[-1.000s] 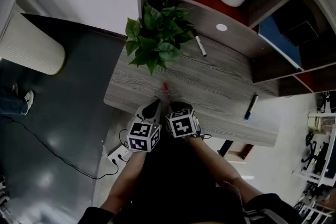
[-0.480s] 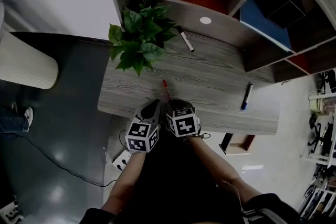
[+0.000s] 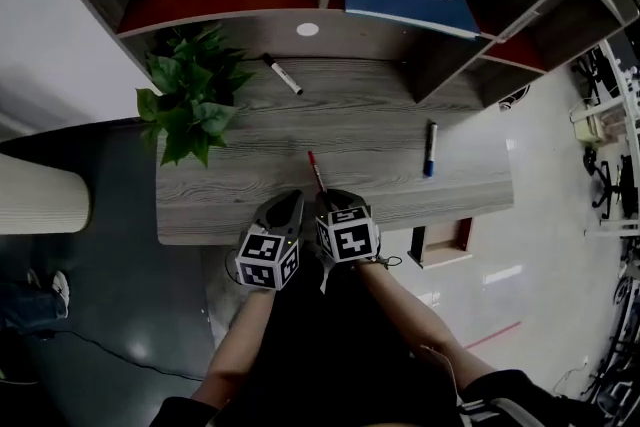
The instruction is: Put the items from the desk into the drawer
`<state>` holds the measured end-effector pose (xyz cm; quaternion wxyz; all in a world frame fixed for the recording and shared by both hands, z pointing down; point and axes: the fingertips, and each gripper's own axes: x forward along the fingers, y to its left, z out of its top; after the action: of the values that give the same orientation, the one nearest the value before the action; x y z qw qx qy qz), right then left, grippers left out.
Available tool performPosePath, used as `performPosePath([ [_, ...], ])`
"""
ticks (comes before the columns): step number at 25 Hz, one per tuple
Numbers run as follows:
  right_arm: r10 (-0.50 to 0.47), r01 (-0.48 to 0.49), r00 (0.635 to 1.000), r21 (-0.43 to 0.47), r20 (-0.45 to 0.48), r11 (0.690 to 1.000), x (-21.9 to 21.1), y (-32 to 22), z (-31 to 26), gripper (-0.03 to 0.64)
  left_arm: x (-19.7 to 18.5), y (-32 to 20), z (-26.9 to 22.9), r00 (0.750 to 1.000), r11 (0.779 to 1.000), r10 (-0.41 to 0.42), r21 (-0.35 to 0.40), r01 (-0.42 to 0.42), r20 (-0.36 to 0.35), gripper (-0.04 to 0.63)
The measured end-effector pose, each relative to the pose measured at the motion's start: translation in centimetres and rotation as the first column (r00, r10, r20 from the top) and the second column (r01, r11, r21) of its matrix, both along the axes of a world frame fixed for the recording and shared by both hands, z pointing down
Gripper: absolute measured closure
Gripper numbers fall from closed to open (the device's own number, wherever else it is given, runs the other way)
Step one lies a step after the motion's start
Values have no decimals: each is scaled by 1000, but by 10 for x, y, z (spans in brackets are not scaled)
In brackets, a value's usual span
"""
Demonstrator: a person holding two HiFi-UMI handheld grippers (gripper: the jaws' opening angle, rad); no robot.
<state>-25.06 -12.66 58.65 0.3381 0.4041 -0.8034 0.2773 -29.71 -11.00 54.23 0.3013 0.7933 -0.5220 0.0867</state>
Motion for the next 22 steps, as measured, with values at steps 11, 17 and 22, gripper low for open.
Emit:
performPosePath([
  [11,242,-242,970,2,16,970,135,-2,-12,566,128,-5,-10,971,971,239,0,-239,20,604],
  [17,332,-332,943,-2,17,943,213,13,-18,566,204,0,-15,941,942,337,-9,-337,28,604],
  [22,402,-401,915,-17,28,916,271,28,-16,566,266,11,-15,906,906,422,-14,-422,29,604],
])
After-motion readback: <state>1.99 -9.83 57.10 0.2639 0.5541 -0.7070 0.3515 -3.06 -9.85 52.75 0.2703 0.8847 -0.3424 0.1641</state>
